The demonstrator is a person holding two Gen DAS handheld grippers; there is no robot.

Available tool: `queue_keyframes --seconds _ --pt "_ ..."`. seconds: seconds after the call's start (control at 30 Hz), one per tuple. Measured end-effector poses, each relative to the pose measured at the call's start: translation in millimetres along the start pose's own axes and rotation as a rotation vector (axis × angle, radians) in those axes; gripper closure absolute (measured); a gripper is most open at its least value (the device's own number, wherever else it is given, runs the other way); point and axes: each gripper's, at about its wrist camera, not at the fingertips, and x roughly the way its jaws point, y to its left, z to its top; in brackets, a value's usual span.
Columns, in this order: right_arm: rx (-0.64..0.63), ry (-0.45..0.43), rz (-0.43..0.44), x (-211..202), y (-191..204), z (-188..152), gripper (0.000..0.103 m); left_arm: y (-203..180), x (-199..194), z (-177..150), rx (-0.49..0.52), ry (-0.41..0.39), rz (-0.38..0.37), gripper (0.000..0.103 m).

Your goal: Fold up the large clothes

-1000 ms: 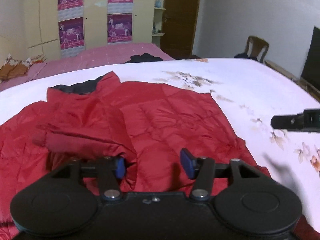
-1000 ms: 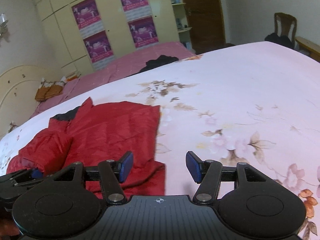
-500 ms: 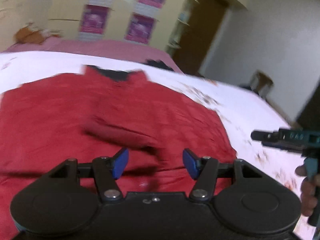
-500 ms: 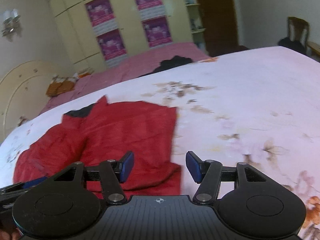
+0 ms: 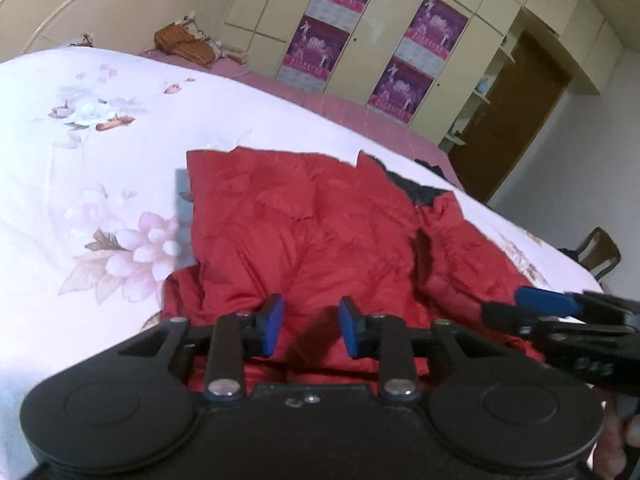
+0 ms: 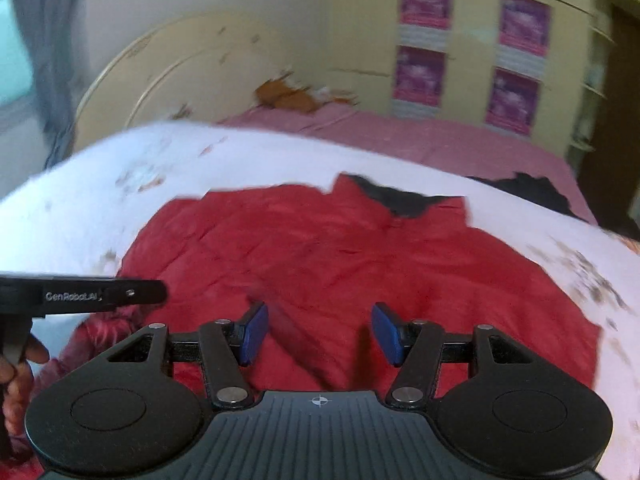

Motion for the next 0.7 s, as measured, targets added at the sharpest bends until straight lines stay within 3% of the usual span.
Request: queue_keyframes --seconds 0.13,0.2,0.23,0.3,0.4,0.53,0.67,0.7 --pt "-0.110 0.047 -0.093 23.8 10.2 -9.4 0.045 1.4 6.1 -1.9 0.008 0.014 0.000 0.074" --pt "-0.060 0.033 -0.132 21.3 -2.5 -13.8 0.046 1.5 6.4 -2.3 0.023 0.016 0.000 0.074" --pt "0.011 0.018 -0.140 15.0 -15.5 -15.8 0.069 2.9 7.6 -2.5 0.027 0.016 0.000 0.074" --pt "0.157 0.006 -0.180 -0.5 -44.3 -23.4 0.075 3.7 8.5 -1.8 0.038 0.018 0.002 0.074" --pt "0.406 0.008 -0.199 -23.6 -92.3 -48.3 0.075 3.6 8.8 1.5 0.053 0.018 0.004 0.074" --pt "0.764 -0.030 -0.074 -52.4 -156.3 -87.6 0.072 -0.9 1.5 8.4 0.095 -0.021 0.011 0.074" --pt "0.867 -0.060 -0.032 -50.5 -182.4 -98.6 0.056 -3.1 9.3 16.4 0.108 -0.022 0.016 0.074" --pt "0.870 -0.061 -0.026 -48.5 -183.7 -99.5 0.048 -4.3 11.7 18.7 0.115 -0.023 0.019 0.074"
